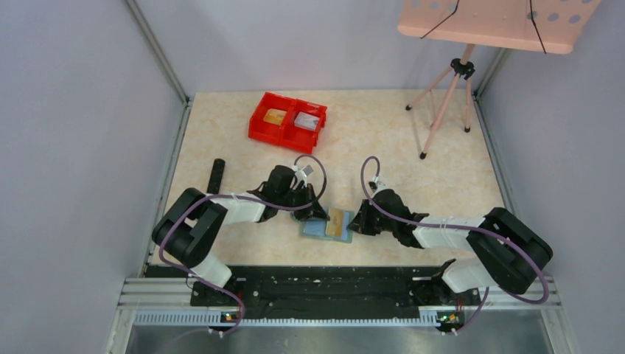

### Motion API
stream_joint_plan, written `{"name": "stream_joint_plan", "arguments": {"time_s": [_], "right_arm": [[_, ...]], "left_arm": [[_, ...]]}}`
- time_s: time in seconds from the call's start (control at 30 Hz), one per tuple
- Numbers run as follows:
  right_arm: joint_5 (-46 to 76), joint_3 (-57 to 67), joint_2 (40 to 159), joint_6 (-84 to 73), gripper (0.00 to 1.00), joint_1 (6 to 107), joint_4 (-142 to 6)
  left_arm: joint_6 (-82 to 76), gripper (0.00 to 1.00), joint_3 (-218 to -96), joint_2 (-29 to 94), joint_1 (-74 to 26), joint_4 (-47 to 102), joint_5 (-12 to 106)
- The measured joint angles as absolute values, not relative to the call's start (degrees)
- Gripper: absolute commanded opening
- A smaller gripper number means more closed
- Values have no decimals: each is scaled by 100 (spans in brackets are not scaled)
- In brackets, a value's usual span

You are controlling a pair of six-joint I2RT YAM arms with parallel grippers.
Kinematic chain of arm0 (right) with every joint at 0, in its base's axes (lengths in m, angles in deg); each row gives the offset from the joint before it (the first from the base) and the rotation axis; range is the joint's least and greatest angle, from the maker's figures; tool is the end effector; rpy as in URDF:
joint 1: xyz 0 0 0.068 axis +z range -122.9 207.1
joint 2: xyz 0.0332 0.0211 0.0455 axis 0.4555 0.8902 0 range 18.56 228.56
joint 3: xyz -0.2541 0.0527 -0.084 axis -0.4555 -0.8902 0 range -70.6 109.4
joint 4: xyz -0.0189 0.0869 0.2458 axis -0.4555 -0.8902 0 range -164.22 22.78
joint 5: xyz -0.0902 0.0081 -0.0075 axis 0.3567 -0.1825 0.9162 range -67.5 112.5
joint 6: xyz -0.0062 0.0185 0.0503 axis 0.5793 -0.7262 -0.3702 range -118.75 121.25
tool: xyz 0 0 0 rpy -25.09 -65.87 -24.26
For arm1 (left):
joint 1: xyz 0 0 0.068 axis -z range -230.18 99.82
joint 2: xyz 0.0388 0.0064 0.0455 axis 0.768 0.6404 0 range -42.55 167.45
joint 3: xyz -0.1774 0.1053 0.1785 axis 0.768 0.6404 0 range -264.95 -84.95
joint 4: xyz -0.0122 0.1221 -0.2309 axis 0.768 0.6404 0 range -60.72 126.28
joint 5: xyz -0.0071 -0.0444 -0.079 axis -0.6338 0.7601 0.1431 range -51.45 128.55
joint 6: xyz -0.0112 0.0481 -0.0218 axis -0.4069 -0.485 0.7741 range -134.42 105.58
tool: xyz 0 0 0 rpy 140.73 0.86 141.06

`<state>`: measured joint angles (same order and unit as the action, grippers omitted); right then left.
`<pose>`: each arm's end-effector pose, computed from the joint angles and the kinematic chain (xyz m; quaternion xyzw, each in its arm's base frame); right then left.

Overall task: Take the credit cards out of the card holder
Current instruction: Remove the credit card from the card holder.

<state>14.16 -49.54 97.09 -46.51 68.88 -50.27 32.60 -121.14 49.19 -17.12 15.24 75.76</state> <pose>0.1702 0.1589 0.1270 0.0169 0.9062 0.3408 0.2498 0.2335 -0.1777 0.1414 0.0250 0.8737 -0.4731 0.1107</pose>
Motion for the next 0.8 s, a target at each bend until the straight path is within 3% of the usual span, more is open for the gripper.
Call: {"name": "stream_joint_plan", "arguments": {"time_s": [0.07,0.17,0.8], "right_arm": [[1414,-4952,9709,-4649,5,6888,-5027],[1414,-4952,9709,-4647,5,6888,-5029],[1420,-4950,9706,-4630,5,6885,-5042]], "left_arm": [[3260,9,-12114,4923,-1712,1511,7619],[3251,0,-12114,4923,-1712,1515,7628],[2967,0,-12116,4438,-1998,2499,7204]]}}
